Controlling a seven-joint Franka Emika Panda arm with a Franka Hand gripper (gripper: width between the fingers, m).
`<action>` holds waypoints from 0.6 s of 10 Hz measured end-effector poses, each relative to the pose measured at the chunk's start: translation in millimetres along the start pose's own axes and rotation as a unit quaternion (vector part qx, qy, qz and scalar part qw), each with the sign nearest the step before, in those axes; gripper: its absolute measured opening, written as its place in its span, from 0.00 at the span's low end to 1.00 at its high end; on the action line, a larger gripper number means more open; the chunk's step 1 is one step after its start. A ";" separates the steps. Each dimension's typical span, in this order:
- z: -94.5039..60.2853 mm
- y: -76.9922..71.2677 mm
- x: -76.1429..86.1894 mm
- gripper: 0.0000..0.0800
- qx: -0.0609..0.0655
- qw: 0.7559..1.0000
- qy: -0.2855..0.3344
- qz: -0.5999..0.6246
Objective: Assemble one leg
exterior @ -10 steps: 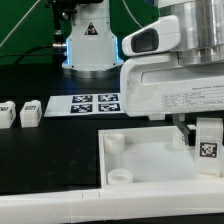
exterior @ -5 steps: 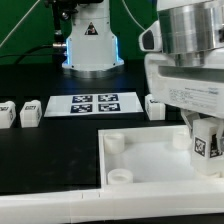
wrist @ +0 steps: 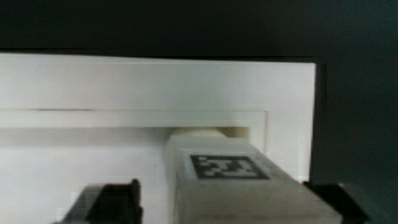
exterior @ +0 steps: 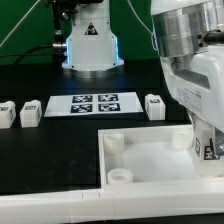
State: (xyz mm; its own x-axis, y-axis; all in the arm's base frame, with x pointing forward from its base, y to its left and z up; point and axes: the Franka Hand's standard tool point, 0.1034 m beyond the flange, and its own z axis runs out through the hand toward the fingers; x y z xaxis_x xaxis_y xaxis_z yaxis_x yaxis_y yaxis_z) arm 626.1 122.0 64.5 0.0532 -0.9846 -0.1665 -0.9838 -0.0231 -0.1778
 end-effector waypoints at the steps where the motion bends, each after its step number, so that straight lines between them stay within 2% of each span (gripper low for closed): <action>1: 0.0 -0.2 0.3 0.64 0.000 0.999 0.001 -0.035; 2: 0.2 -0.2 0.2 0.77 0.000 0.987 0.001 -0.160; 3: 0.9 0.8 -1.3 0.80 -0.001 0.966 -0.001 -0.258; 4: 1.7 2.1 -2.7 0.80 -0.003 0.954 -0.002 -0.300; 6: 1.1 1.2 0.3 0.81 -0.004 0.911 0.002 -0.412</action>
Offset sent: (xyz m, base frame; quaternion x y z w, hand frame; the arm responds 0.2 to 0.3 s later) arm -0.0176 0.0170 -0.0040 -0.0278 -0.0372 -0.3136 0.9484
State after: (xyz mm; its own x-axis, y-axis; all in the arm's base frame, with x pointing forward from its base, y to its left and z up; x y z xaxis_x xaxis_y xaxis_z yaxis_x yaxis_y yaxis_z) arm 625.1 121.9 63.2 0.7732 -0.6337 0.0236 -0.6120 -0.7555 -0.2339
